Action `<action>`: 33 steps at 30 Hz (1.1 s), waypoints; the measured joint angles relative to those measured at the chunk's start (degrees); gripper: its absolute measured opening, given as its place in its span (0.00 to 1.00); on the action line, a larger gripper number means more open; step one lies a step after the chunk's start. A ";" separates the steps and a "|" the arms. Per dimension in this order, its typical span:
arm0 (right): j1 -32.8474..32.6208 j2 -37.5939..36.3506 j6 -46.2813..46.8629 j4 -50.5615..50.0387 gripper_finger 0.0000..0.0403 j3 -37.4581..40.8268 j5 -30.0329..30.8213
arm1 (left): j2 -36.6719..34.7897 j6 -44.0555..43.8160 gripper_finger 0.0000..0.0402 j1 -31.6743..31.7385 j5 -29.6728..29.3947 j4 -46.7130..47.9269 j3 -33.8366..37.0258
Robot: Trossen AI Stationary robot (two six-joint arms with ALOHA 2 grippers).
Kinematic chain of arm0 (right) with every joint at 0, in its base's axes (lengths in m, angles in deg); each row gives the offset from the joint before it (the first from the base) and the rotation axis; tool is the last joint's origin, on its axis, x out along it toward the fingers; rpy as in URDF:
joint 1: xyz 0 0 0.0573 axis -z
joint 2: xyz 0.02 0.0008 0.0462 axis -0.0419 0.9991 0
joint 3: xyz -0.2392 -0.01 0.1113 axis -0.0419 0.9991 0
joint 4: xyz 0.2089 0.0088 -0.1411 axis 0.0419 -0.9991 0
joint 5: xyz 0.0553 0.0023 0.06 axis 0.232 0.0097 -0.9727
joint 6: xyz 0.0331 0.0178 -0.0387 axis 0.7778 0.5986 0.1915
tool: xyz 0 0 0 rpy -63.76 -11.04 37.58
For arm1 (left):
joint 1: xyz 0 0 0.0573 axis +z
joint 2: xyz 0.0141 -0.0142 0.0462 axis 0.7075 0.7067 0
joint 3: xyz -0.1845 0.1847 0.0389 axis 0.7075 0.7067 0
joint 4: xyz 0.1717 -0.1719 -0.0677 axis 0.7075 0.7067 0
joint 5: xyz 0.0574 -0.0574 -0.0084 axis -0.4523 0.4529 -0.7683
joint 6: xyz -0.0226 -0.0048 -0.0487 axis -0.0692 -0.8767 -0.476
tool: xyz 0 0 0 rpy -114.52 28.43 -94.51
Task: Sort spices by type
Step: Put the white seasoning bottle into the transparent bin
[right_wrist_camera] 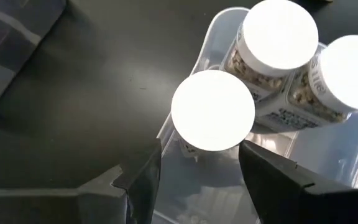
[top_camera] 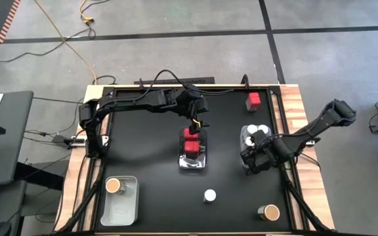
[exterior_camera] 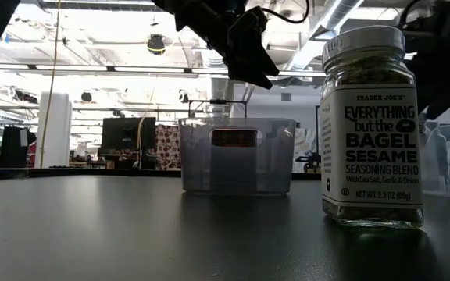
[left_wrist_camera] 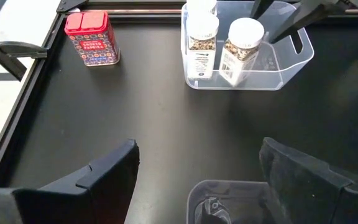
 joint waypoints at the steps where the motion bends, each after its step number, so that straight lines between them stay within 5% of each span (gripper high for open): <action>1: 0.57 0.00 -0.96 0.24 0.59 0.00 0.00 | 0.00 0.00 0.80 0.00 0.01 0.00 0.00; 33: 2.96 -0.17 -3.05 3.33 0.60 0.00 -7.61 | 0.00 -0.31 0.80 0.00 0.01 0.02 0.00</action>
